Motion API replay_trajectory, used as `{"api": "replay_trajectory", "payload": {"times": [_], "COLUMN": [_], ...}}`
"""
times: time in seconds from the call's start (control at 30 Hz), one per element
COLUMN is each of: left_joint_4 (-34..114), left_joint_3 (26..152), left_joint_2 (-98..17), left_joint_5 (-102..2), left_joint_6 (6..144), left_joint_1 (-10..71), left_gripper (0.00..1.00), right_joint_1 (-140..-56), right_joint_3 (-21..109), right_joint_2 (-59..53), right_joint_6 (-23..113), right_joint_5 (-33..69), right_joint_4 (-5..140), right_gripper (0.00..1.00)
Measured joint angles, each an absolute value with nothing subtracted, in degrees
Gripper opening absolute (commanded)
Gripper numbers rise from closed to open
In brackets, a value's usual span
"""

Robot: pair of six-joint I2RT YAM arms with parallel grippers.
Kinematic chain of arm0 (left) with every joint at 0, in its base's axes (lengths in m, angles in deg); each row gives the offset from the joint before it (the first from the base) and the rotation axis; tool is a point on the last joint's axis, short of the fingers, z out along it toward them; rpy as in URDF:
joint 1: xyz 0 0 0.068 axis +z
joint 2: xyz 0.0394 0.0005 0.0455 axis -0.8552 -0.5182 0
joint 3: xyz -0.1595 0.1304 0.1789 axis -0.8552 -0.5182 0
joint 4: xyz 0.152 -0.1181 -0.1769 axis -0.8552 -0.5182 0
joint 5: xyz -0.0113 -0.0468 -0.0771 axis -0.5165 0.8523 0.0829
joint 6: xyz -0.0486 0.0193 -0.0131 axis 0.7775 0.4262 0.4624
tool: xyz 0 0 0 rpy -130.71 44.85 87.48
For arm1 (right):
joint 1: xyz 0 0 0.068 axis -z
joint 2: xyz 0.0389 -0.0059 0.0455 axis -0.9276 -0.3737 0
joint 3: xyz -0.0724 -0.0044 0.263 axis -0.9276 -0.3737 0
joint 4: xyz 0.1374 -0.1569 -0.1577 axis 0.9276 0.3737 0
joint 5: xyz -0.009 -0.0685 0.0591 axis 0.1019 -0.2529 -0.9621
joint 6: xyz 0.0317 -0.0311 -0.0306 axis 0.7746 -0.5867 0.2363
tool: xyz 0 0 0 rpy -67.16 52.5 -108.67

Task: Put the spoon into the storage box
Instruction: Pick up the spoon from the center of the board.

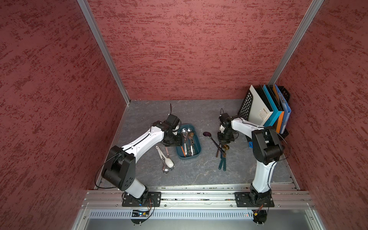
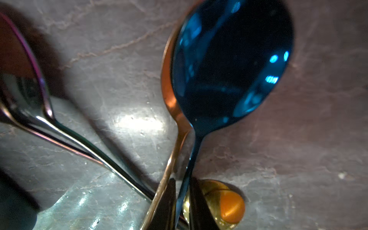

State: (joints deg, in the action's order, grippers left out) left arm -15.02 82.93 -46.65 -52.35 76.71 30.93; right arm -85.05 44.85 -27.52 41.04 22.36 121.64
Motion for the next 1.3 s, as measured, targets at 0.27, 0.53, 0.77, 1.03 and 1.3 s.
{"api": "replay_trajectory", "payload": {"times": [0.27,0.53,0.77,1.03,1.3], "left_joint_4": [-15.0,-14.9,-14.8,-14.0,-12.3], "left_joint_3": [82.9,82.7,81.5,80.2,77.4], "left_joint_2": [-46.7,-46.7,-46.7,-46.1,-42.9], "left_joint_5": [-52.4,-52.4,-52.4,-52.4,-51.4], "left_joint_6": [76.7,76.7,76.7,76.7,76.8], "left_joint_1": [31.1,31.2,31.6,32.4,35.0], "left_gripper": [0.63,0.63,0.63,0.63,0.63], "right_joint_1": [-85.1,-85.1,-85.3,-85.6,-85.7], "right_joint_3": [45.0,45.0,45.0,45.1,47.9], "right_joint_2": [-28.3,-28.3,-28.3,-27.2,-24.7], "right_joint_6": [42.2,43.3,43.4,43.7,43.0], "right_joint_5": [22.9,23.7,23.5,23.3,23.3], "right_joint_4": [121.7,121.7,121.7,121.7,123.8], "right_gripper": [0.13,0.09,0.07,0.05,0.05]}}
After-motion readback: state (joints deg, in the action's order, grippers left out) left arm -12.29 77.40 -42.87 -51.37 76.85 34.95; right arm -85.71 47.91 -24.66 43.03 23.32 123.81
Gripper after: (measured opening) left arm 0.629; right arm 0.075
